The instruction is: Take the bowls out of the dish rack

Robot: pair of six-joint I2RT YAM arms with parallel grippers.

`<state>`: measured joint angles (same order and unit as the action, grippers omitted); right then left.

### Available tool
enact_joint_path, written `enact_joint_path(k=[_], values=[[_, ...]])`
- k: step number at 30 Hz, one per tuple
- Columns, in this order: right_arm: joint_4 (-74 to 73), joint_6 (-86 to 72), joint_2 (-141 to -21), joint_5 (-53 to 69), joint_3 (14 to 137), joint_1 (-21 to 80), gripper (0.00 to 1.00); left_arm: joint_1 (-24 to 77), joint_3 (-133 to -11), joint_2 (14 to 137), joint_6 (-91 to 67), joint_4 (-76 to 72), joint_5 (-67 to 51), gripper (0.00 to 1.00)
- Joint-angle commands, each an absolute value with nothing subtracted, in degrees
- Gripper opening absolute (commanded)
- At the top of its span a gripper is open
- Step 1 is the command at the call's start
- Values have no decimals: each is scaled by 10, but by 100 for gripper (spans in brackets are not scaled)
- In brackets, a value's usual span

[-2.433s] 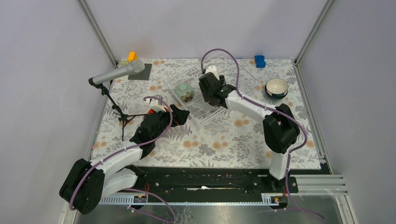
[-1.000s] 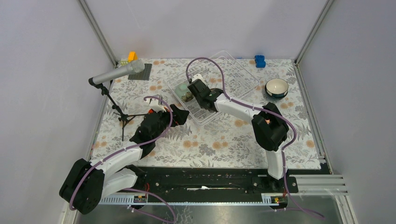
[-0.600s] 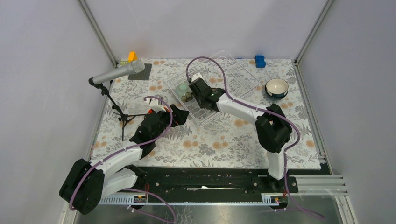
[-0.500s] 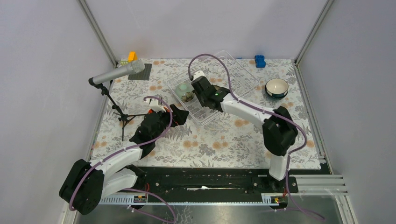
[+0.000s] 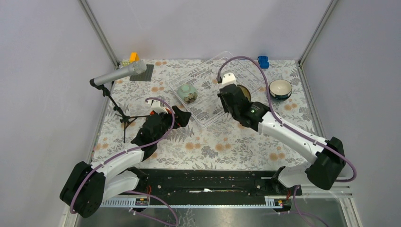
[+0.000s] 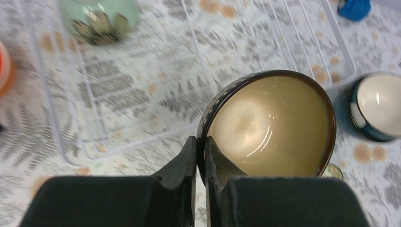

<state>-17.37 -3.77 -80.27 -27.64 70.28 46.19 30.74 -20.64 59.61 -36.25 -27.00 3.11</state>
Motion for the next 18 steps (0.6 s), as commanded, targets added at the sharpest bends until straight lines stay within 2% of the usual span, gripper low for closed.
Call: enact_joint_path(k=[1,8,18], values=[[-173,-73,-750,-368,646,465,0,311,-231,588,-353,-291,40,95],[-181,-110,-753,-404,593,440,0,311,-231,594,-354,-292,39,96],[-190,-136,-828,-322,582,354,0,311,-233,600,-354,-292,37,95]])
